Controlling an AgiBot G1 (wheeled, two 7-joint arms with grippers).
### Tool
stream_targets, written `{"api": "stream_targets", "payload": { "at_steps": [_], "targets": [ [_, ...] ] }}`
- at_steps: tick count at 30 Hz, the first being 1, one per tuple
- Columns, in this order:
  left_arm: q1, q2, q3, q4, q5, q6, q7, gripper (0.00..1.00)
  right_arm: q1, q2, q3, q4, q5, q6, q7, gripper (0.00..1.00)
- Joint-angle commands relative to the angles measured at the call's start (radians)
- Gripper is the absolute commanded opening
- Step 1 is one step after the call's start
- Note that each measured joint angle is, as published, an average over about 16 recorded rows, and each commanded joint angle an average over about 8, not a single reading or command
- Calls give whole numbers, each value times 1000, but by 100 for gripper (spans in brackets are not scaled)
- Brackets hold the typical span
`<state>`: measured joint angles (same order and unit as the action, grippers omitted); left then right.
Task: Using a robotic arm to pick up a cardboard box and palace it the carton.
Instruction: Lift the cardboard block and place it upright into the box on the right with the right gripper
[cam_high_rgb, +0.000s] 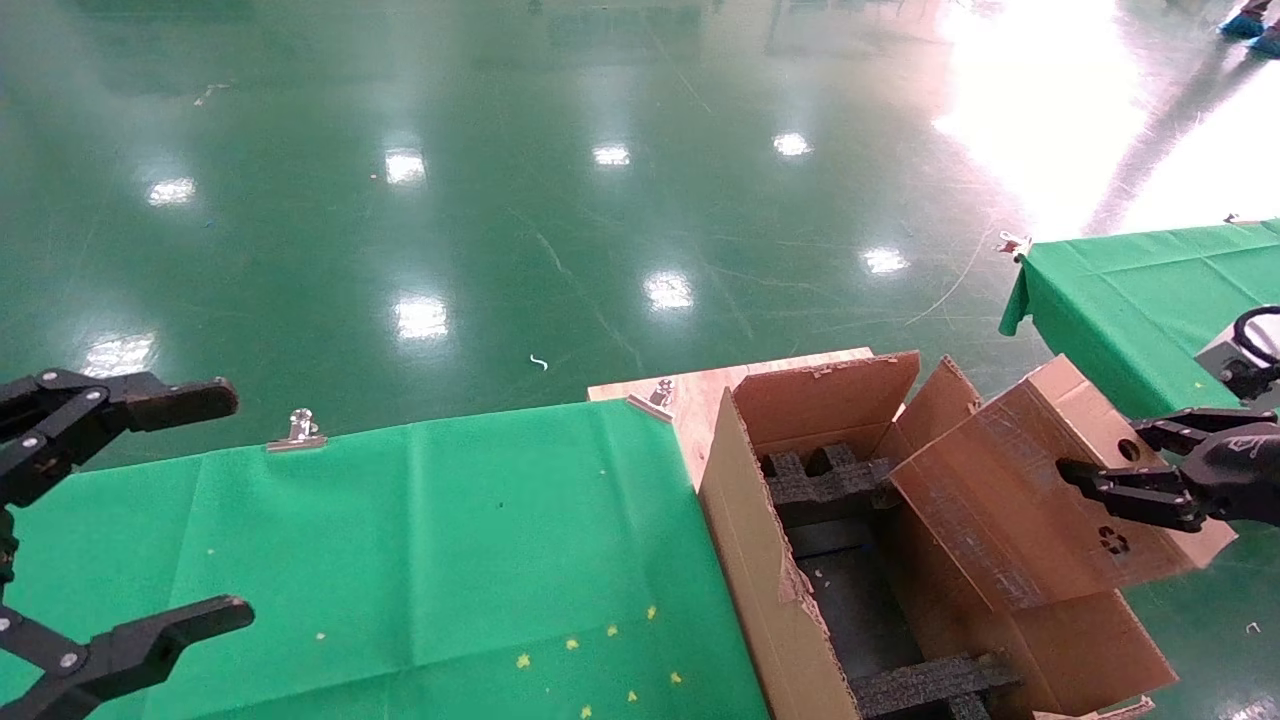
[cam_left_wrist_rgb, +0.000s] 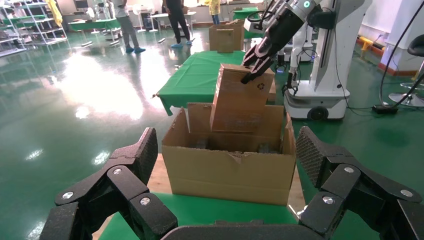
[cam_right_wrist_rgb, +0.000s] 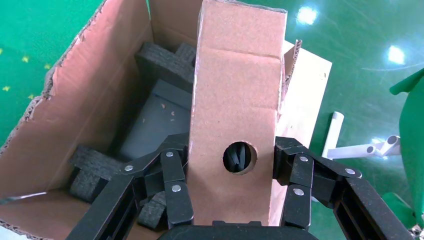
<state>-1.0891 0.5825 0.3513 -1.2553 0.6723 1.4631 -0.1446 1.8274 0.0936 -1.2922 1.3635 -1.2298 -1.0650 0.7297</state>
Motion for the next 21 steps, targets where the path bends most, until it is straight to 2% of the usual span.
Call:
{"api": "stream_targets", "payload": {
  "at_steps": [1,13,17,21],
  "targets": [
    [0,0,0,0,0,0,0,100,2,-4,3,-2,-2,-5,-3,0],
    [0,0,0,0,0,0,0,100,4,-23,7,-25,-8,-21,-1,0],
    [0,0,0,0,0,0,0,100,-11,-35,-10,-30,-18,3,51,0],
    [0,0,0,0,0,0,0,100,-30,-49,-29,-23,-47,33,144,0]
  ]
}}
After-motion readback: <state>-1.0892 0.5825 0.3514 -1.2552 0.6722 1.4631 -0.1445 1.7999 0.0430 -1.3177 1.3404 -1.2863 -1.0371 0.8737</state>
